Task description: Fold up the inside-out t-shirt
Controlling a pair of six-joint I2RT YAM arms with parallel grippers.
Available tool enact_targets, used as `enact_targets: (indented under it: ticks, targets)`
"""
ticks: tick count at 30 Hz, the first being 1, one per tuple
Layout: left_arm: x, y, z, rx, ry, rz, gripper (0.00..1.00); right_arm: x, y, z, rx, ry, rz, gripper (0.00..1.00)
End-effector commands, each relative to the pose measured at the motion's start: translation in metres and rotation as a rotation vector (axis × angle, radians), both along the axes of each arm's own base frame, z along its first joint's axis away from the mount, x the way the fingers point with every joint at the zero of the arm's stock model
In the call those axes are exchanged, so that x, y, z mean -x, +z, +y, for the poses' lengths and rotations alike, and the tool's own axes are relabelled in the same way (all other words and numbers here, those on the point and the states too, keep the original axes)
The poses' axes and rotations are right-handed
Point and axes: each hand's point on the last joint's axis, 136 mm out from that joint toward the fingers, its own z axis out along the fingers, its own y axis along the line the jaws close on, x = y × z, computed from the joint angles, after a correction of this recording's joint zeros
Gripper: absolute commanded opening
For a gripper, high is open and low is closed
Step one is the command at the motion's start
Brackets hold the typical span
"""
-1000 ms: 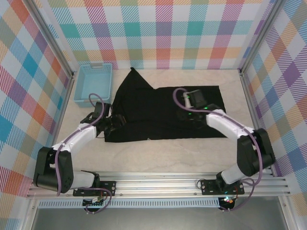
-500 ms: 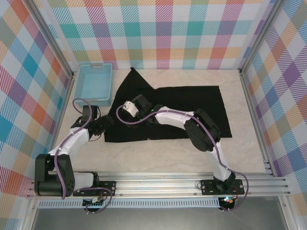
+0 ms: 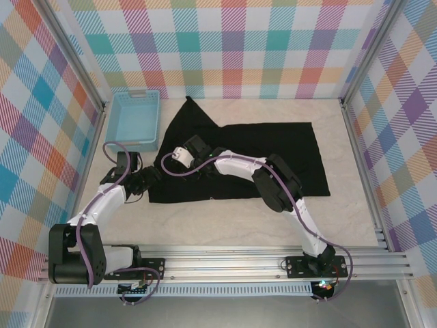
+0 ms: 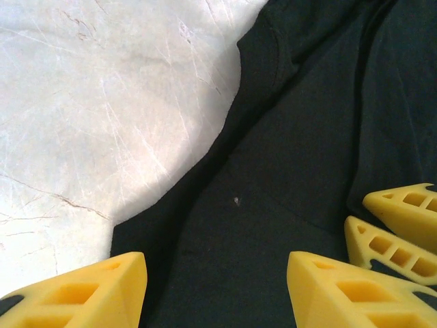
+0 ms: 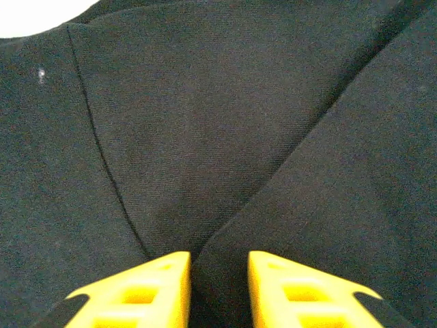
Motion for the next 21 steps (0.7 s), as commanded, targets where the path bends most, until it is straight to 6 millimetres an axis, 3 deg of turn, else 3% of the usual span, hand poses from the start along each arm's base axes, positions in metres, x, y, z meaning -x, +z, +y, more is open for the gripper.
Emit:
enact_targets:
  ticks: [1,14,21]
  targets:
    - [0.004,0.000,0.005,-0.010,-0.001,0.003,0.57,-0.009,0.009,0.002,-0.007,-0.014,-0.023,0.23]
    - [0.005,-0.001,0.003,-0.006,-0.013,0.006,0.57,-0.023,0.030,-0.005,-0.117,-0.095,0.050,0.06]
    - [0.005,-0.002,0.000,0.004,-0.025,0.008,0.57,-0.042,0.044,-0.021,-0.201,-0.207,0.109,0.01]
